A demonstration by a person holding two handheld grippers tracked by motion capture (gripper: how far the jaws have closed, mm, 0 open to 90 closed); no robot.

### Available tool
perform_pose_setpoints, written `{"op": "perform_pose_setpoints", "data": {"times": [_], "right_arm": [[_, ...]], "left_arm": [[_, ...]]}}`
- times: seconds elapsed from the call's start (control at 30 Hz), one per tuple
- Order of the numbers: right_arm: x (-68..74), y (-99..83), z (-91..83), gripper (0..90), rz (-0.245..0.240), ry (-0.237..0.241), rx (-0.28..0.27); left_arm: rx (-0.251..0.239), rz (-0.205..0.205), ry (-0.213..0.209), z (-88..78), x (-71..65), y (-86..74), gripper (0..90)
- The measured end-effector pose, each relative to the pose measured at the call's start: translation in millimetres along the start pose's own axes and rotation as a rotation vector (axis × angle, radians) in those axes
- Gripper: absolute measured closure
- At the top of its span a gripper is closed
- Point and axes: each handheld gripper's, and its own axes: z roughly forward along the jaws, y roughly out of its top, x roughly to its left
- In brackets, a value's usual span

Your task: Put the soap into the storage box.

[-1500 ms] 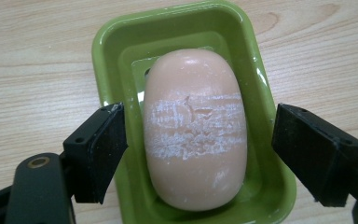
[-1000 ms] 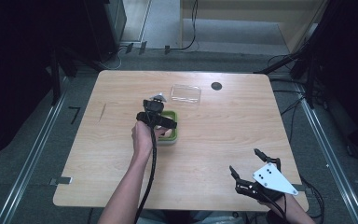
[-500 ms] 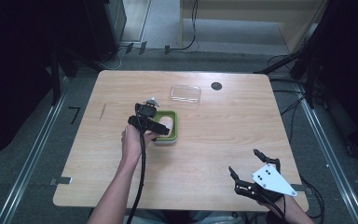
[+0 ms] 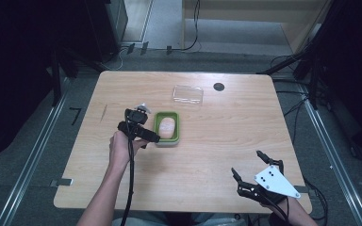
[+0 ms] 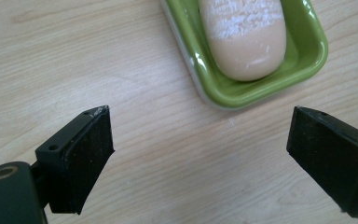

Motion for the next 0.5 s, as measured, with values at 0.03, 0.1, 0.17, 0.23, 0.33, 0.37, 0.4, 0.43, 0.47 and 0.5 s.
{"op": "perform_pose_setpoints", "data": {"times": [0.03, 0.1, 0.17, 0.23, 0.33, 0.37, 0.4, 0.43, 0.47, 0.5], "right_arm": [[-0.1, -0.1, -0.1, 13.1, -0.001, 0.001, -0.001], [-0.1, -0.1, -0.3, 13.1, 0.0, 0.0, 0.0], [-0.1, -0.3, -0.6, 13.1, 0.001, -0.001, 0.0], [-0.2, -0.3, -0.6, 13.1, 0.003, -0.002, 0.001], [-0.1, -0.3, -0.7, 13.1, 0.001, -0.002, 0.001], [-0.1, -0.3, -0.8, 13.1, 0.001, -0.002, 0.001], [0.0, -0.3, -0.8, 13.1, 0.0, -0.002, 0.0], [0.1, -0.3, -0.9, 13.1, 0.001, -0.003, 0.001], [0.1, -0.3, -0.8, 13.1, 0.0, -0.003, 0.001], [0.1, -0.2, -0.8, 13.1, -0.002, -0.003, 0.0]], "left_arm": [[-0.002, 0.0, 0.004, -0.2, 1.3, -1.9, 7.6], [0.005, 0.001, 0.003, -0.9, 3.7, -5.7, 7.6], [0.009, 0.003, 0.009, -2.3, 6.3, -9.8, 7.3], [0.014, 0.008, 0.011, -4.1, 8.8, -13.7, 7.3], [0.016, 0.008, 0.013, -5.7, 12.1, -19.9, 7.3], [0.019, 0.009, 0.012, -6.2, 13.1, -21.9, 7.2], [0.022, 0.01, 0.01, -6.4, 13.9, -24.0, 7.3], [0.025, 0.012, 0.012, -6.8, 15.1, -26.0, 7.3], [0.024, 0.01, 0.012, -6.9, 16.1, -28.1, 7.3], [0.03, 0.011, 0.012, -7.1, 17.2, -30.2, 7.3]]}}
